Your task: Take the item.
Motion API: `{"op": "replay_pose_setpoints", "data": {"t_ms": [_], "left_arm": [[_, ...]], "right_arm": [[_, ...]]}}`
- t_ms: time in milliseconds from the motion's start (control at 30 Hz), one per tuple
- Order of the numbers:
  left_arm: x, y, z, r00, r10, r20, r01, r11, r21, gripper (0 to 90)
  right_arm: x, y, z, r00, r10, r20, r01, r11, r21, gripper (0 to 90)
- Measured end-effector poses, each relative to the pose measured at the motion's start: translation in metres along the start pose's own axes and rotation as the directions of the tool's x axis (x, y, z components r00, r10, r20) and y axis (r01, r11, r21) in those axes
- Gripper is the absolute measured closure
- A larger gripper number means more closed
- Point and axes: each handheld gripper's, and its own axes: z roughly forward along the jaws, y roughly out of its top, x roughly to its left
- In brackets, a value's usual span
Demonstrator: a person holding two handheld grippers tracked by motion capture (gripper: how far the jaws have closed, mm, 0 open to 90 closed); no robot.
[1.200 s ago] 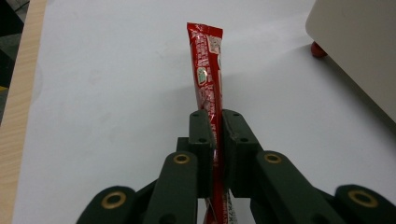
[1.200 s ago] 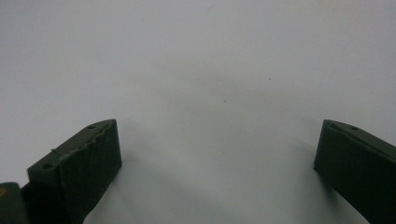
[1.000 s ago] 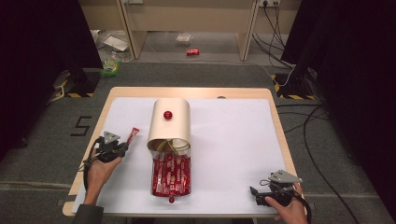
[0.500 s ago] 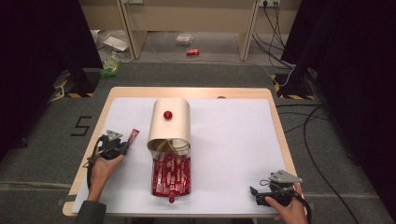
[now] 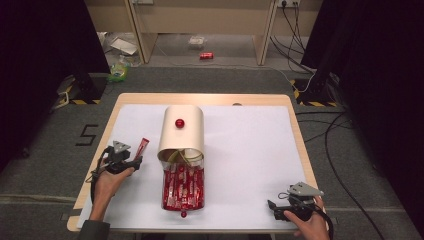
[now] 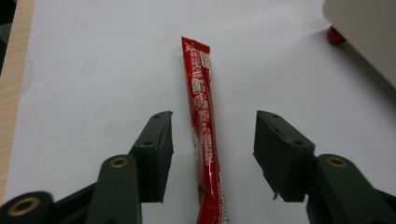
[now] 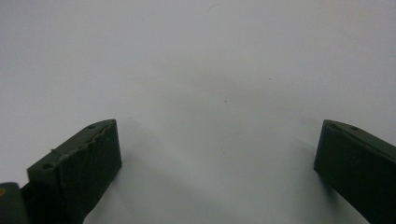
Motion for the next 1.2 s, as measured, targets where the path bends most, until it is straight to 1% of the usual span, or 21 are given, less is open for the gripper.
{"op": "replay_pose_setpoints", "data": {"t_ms": [33,67,100,133,167,200,233,267,300,367,400,433,567,667,700,833,867,900,1000,1033,1200], "left_arm": [[0.0,0.0,0.0,1.0,0.0,0.0,0.0,1.0,0.0,40.8],[-0.001,0.0,-0.002,1.0,-0.003,0.008,0.003,1.0,0.001,40.8],[-0.004,-0.001,-0.007,0.9995,-0.006,0.032,0.006,1.0,-0.006,35.9],[-0.004,-0.001,-0.007,0.9995,-0.006,0.032,0.006,1.0,-0.006,34.1],[-0.006,-0.001,-0.012,0.9988,-0.011,0.048,0.013,0.9996,-0.024,32.3],[-0.006,-0.001,-0.012,0.9988,-0.011,0.048,0.013,0.9996,-0.024,31.0],[-0.007,-0.001,-0.017,0.9979,-0.02,0.061,0.022,0.9989,-0.041,29.3],[-0.007,-0.001,-0.017,0.9979,-0.02,0.061,0.022,0.9989,-0.041,27.6],[-0.009,-0.002,-0.021,0.9972,-0.023,0.072,0.027,0.9981,-0.056,27.6],[-0.013,-0.003,-0.026,0.9963,-0.016,0.084,0.022,0.9971,-0.073,21.7],[-0.013,-0.003,-0.026,0.9963,-0.016,0.084,0.022,0.9971,-0.073,20.1],[-0.016,-0.005,-0.031,0.9954,-0.005,0.096,0.012,0.9966,-0.082,19.2],[-0.023,-0.01,-0.038,0.9929,0.012,0.118,0.001,0.9945,-0.105,17.5],[-0.026,-0.012,-0.042,0.9913,0.015,0.131,0.0,0.9932,-0.117,17.3],[-0.028,-0.014,-0.045,0.9898,0.012,0.142,0.006,0.9919,-0.127,17.3],[-0.032,-0.017,-0.049,0.9872,0.02,0.158,0.001,0.9911,-0.133,18.2],[-0.035,-0.019,-0.051,0.9846,0.013,0.174,0.01,0.9917,-0.128,18.1],[-0.037,-0.019,-0.054,0.983,0.022,0.182,0.003,0.9909,-0.135,17.8],[-0.038,-0.02,-0.058,0.9821,0.034,0.185,-0.007,0.9894,-0.145,17.8],[-0.039,-0.021,-0.061,0.9819,0.038,0.186,-0.009,0.9884,-0.152,17.8],[-0.038,-0.026,-0.066,0.9823,0.037,0.183,-0.006,0.9861,-0.166,17.8]], "right_arm": [[0.0,0.0,0.0,1.0,0.002,0.0,-0.002,1.0,0.0,0.9],[0.0,0.0,0.0,1.0,0.002,0.0,-0.002,1.0,0.0,0.9],[0.0,0.0,0.0,1.0,0.002,0.0,-0.002,1.0,0.0,0.9],[0.0,0.0,0.0,1.0,0.002,0.0,-0.002,1.0,0.0,0.9],[0.0,0.0,0.0,1.0,0.001,0.0,-0.001,1.0,0.0,0.9],[0.0,0.0,0.0,1.0,0.001,0.0,-0.001,1.0,0.0,0.9],[0.0,0.0,0.0,1.0,0.002,0.0,-0.002,1.0,0.0,0.9],[0.0,0.0,0.0,1.0,0.002,0.0,-0.002,1.0,0.0,0.9],[0.0,0.0,0.0,1.0,0.002,0.0,-0.002,1.0,0.0,0.9],[0.0,0.0,0.0,1.0,0.003,0.0,-0.003,1.0,0.0,0.9],[0.0,0.0,0.0,1.0,0.003,0.0,-0.003,1.0,0.0,0.9],[0.0,0.0,0.0,1.0,0.003,0.001,-0.003,1.0,0.0,0.9],[0.0,0.0,0.0,1.0,0.001,0.001,-0.001,1.0,0.0,0.9],[0.0,0.0,0.0,1.0,0.002,0.001,-0.002,1.0,0.0,0.8],[0.0,0.0,0.0,1.0,0.003,0.001,-0.003,1.0,-0.001,0.9],[0.001,0.0,0.0,1.0,0.009,0.001,-0.009,1.0,0.001,0.8],[0.0,0.0,0.0,1.0,0.003,0.001,-0.003,1.0,0.0,0.8],[0.001,0.0,0.0,1.0,0.006,0.0,-0.006,1.0,0.001,0.9],[0.0,0.0,0.0,1.0,0.003,0.0,-0.003,1.0,0.0,0.8],[0.001,0.0,0.0,1.0,0.006,0.0,-0.006,1.0,0.0,0.8],[0.001,0.0,0.0,1.0,0.006,0.0,-0.006,1.0,0.001,0.8]]}}
